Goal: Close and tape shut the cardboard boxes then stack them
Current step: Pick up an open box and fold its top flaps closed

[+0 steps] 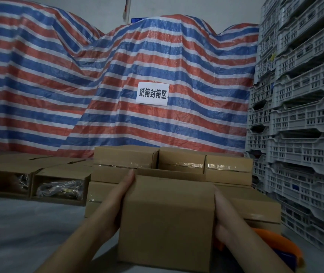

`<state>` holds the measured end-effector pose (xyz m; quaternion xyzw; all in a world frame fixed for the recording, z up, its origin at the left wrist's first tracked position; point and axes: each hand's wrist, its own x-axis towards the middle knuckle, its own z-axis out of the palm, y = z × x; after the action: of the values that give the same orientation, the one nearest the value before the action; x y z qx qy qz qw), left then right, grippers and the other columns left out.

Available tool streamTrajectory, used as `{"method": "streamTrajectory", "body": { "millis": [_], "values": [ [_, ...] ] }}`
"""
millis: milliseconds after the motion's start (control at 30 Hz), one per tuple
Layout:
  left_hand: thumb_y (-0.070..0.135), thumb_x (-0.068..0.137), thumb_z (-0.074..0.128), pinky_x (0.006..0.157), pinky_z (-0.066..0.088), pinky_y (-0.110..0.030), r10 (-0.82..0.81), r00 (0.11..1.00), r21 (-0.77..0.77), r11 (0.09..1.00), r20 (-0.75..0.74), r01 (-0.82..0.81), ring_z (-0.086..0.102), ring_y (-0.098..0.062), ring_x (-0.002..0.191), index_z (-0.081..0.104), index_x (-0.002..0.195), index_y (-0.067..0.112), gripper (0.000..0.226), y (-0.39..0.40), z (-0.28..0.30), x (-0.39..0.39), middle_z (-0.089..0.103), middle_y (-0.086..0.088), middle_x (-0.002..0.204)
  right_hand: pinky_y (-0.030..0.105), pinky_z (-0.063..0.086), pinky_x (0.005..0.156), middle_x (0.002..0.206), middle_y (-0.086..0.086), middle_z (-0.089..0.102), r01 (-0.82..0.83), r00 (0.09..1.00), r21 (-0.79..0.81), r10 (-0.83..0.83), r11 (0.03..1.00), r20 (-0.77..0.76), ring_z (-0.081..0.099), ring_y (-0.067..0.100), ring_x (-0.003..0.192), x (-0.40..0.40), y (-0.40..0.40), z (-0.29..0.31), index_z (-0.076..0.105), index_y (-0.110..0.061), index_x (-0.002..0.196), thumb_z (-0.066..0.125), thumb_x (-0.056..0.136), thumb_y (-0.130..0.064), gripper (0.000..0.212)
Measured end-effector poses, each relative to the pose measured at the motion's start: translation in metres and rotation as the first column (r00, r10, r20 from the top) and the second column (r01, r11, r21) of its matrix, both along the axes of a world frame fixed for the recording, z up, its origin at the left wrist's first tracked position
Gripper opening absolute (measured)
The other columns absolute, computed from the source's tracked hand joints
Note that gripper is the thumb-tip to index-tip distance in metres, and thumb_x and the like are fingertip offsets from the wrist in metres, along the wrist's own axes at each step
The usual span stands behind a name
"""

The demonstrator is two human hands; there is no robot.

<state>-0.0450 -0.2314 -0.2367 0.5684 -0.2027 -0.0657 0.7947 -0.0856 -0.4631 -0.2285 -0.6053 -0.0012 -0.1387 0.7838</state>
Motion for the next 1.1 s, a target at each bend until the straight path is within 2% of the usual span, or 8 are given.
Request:
{"method": "streamTrajectory", "body": {
  "millis": [100,267,500,633,767,900,1000,1100],
  "values": [
    [0.054,0.075,0.063,0.071,0.052,-0.036,0.006,1.000,0.051,0.999,-0.001,-0.006,0.074,-0.025,0.084,0.076,0.102,0.020,0.045,0.002,0.000,0.002,0.075,-0.012,0.099,0.034,0.057,0.052,0.092,0.017,0.077,-0.015,1.000,0.008,0.015,1.000,0.024,0.074,0.027,0.069,0.000,-0.001,0.000,0.069,-0.015,0.114,0.059,0.094,-0.017,0.022],
    [0.037,0.086,0.062,0.070,0.054,-0.035,0.061,0.998,0.097,0.993,0.025,-0.063,0.072,-0.027,0.087,0.077,0.100,0.023,0.025,0.003,0.002,0.006,0.074,-0.012,0.101,0.035,0.059,0.056,0.089,0.016,0.077,0.011,1.000,-0.008,-0.011,1.000,0.012,0.073,0.026,0.069,0.004,-0.001,-0.002,0.066,-0.016,0.116,0.058,0.095,-0.007,0.023],
    [0.030,0.094,0.056,0.068,0.052,-0.036,0.112,0.994,0.083,0.990,-0.003,-0.111,0.069,-0.028,0.086,0.078,0.092,0.027,0.022,0.001,0.000,0.010,0.076,-0.005,0.091,0.034,0.059,0.058,0.097,0.017,0.077,0.002,1.000,-0.008,-0.001,1.000,0.013,0.074,0.026,0.074,0.002,-0.003,-0.002,0.066,-0.015,0.119,0.055,0.098,-0.012,0.024],
    [0.030,0.093,0.057,0.064,0.052,-0.034,0.109,0.994,0.091,0.990,-0.002,-0.108,0.069,-0.026,0.080,0.078,0.090,0.026,0.022,0.001,0.000,0.013,0.076,-0.005,0.088,0.037,0.057,0.065,0.100,0.017,0.077,-0.053,0.999,0.081,0.054,0.995,-0.006,0.076,0.029,0.077,-0.001,-0.005,-0.002,0.070,-0.012,0.116,0.058,0.096,-0.028,0.028],
    [0.030,0.092,0.057,0.059,0.052,-0.032,0.096,0.995,0.095,0.991,-0.001,-0.095,0.069,-0.022,0.071,0.078,0.085,0.026,0.022,0.002,0.000,0.013,0.076,-0.005,0.084,0.043,0.053,0.081,0.109,0.018,0.075,-0.104,0.994,0.059,0.103,0.993,0.023,0.075,0.033,0.093,-0.005,-0.006,-0.002,0.073,-0.010,0.115,0.072,0.077,-0.044,0.051],
    [0.023,0.092,0.059,0.056,0.050,-0.030,0.094,0.995,0.046,0.995,-0.017,-0.093,0.065,-0.019,0.064,0.071,0.089,0.024,0.012,0.001,-0.002,0.016,0.072,-0.004,0.079,0.053,0.053,0.094,0.120,0.018,0.070,-0.046,0.999,-0.025,0.046,0.999,0.028,0.067,0.038,0.109,-0.005,-0.006,-0.002,0.059,-0.016,0.127,0.076,0.071,-0.028,0.060],
    [0.021,0.091,0.062,0.055,0.049,-0.031,0.119,0.992,0.014,0.993,-0.027,-0.119,0.065,-0.020,0.065,0.064,0.099,0.026,0.010,-0.002,-0.002,0.016,0.070,-0.004,0.083,0.044,0.057,0.081,0.106,0.017,0.076,-0.046,0.998,-0.098,0.051,0.994,0.048,0.071,0.033,0.095,-0.005,-0.007,-0.001,0.066,-0.012,0.120,0.068,0.083,-0.011,0.037],
    [0.019,0.092,0.061,0.064,0.052,-0.036,0.122,0.992,-0.025,0.992,-0.020,-0.122,0.066,-0.029,0.087,0.058,0.116,0.041,0.032,-0.002,0.000,0.015,0.067,-0.007,0.108,0.041,0.058,0.074,0.102,0.016,0.077,-0.040,0.998,-0.106,0.046,0.994,0.049,0.072,0.030,0.087,-0.004,-0.009,0.000,0.067,-0.013,0.117,0.062,0.090,-0.006,0.028]
  ]
}}
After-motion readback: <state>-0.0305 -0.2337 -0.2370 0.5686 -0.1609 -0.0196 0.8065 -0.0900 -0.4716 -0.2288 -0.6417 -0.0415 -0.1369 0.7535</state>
